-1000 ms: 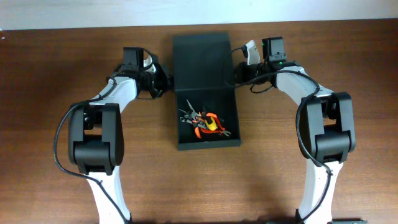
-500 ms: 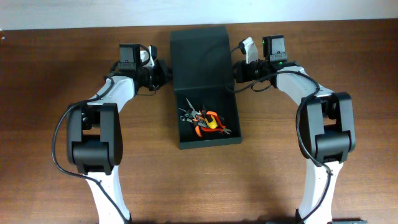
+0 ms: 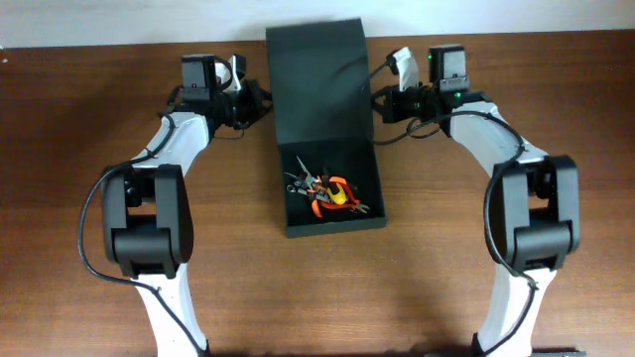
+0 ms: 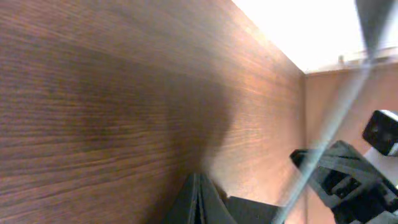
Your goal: Pack container
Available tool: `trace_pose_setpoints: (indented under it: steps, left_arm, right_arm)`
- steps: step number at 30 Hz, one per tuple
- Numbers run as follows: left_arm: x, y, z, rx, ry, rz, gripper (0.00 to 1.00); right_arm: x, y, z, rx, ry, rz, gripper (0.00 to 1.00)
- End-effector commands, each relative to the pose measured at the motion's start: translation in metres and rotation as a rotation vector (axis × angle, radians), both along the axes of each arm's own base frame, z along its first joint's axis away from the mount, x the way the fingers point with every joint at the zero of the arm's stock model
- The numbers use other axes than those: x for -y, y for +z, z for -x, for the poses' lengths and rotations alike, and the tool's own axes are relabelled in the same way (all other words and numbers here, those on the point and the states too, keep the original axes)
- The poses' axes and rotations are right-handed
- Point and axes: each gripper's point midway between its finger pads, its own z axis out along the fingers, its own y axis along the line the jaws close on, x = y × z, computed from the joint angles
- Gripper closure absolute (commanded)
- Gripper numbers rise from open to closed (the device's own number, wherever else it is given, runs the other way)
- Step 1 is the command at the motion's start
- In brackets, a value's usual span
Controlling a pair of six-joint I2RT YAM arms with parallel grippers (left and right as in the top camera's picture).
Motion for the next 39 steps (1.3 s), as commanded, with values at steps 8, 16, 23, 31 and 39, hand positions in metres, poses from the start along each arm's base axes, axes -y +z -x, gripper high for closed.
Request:
trace_pose_setpoints:
  steps: [8,16,23,31,39]
  left_arm:
    - [0.020,0.027,0.010,0.053,-0.145,0.114,0.98]
    - [0.022,0.039,0.015,0.059,-0.194,0.115,0.98]
    - [0.016,0.034,0.026,-0.005,-0.211,0.034,0.98]
    - [0.007,0.031,0.036,-0.082,-0.202,-0.049,0.98]
    - [0.002,0.026,0.055,-0.182,-0.215,-0.138,0.98]
  right_arm:
    - [-0.016,0.090,0.020,0.140,0.111,-0.091,0.96]
    - [-0.013,0.116,0.041,0.141,0.122,-0.072,0.96]
    - [-0.006,0.120,0.062,0.077,0.108,-0.026,0.96]
    - [0.006,0.119,0.094,-0.018,0.088,0.054,0.96]
    - [0.022,0.119,0.120,-0.101,0.038,0.142,0.96]
